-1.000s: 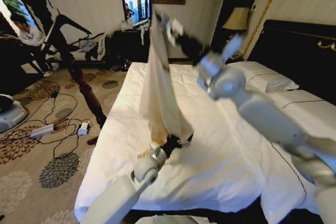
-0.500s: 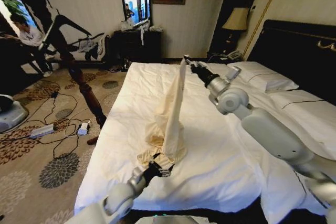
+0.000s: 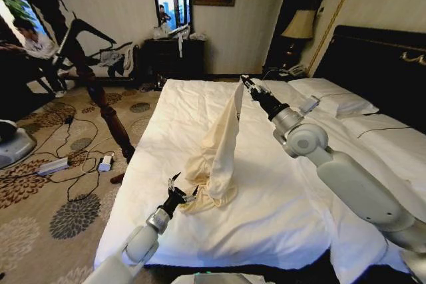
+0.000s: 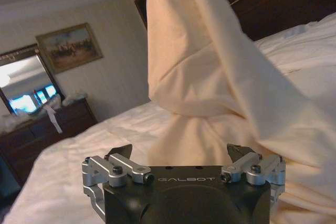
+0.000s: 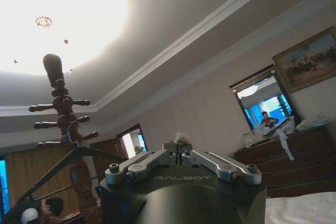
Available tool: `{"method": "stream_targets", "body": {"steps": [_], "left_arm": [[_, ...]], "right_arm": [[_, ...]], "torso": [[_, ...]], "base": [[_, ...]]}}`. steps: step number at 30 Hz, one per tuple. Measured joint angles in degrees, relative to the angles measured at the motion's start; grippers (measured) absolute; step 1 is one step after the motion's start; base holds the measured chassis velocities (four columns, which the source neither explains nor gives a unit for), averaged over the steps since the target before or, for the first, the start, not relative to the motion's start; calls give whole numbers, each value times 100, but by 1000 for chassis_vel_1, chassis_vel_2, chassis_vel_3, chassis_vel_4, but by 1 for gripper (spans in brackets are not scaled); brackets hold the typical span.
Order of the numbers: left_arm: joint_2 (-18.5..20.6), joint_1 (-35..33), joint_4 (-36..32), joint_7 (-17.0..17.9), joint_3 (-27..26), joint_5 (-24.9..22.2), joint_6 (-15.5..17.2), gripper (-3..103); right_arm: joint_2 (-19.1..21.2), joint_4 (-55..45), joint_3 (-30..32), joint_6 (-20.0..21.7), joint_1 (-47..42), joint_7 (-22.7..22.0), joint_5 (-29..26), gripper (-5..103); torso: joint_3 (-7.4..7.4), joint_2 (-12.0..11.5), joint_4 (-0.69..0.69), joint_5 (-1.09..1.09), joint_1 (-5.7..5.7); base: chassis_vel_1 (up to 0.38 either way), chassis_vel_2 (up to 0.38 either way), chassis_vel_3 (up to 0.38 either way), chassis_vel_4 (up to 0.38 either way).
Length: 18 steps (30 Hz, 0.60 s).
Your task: Pick up the clothes from the bed and hang them on the clothes hanger.
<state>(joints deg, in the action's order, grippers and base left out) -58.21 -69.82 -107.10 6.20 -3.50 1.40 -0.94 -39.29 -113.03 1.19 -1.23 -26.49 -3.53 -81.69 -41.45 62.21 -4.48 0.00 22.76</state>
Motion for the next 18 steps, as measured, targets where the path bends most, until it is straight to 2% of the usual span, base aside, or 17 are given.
{"method": "stream_targets", "body": {"steps": [7, 12, 15, 16, 18], "left_arm": [[-151, 907, 927, 158, 401, 121, 212, 100], [-241, 1089, 1181, 176, 491, 76, 209, 101], [-300, 1130, 1225, 175, 493, -81, 106, 86], [-300, 1130, 1225, 175, 493, -81, 106, 86], [-318, 1137, 1231, 192, 471, -166, 83, 76]], "right_arm": [[-139, -41, -51, 0, 57, 9, -19, 0], [-163, -13, -84, 0, 125, -2, -37, 0], [-133, -13, -61, 2, 125, -6, -58, 0], [-133, -13, -61, 2, 125, -6, -58, 0], [-107, -11, -35, 2, 87, -11, -58, 0]], "torso": [[-1, 0, 1, 0, 1], [-1, 0, 2, 0, 1], [-1, 0, 2, 0, 0], [-1, 0, 2, 0, 0], [-1, 0, 1, 1, 0]], "base": [[0, 0, 0, 0], [0, 0, 0, 0], [0, 0, 0, 0], [0, 0, 0, 0], [0, 0, 0, 0]]}}
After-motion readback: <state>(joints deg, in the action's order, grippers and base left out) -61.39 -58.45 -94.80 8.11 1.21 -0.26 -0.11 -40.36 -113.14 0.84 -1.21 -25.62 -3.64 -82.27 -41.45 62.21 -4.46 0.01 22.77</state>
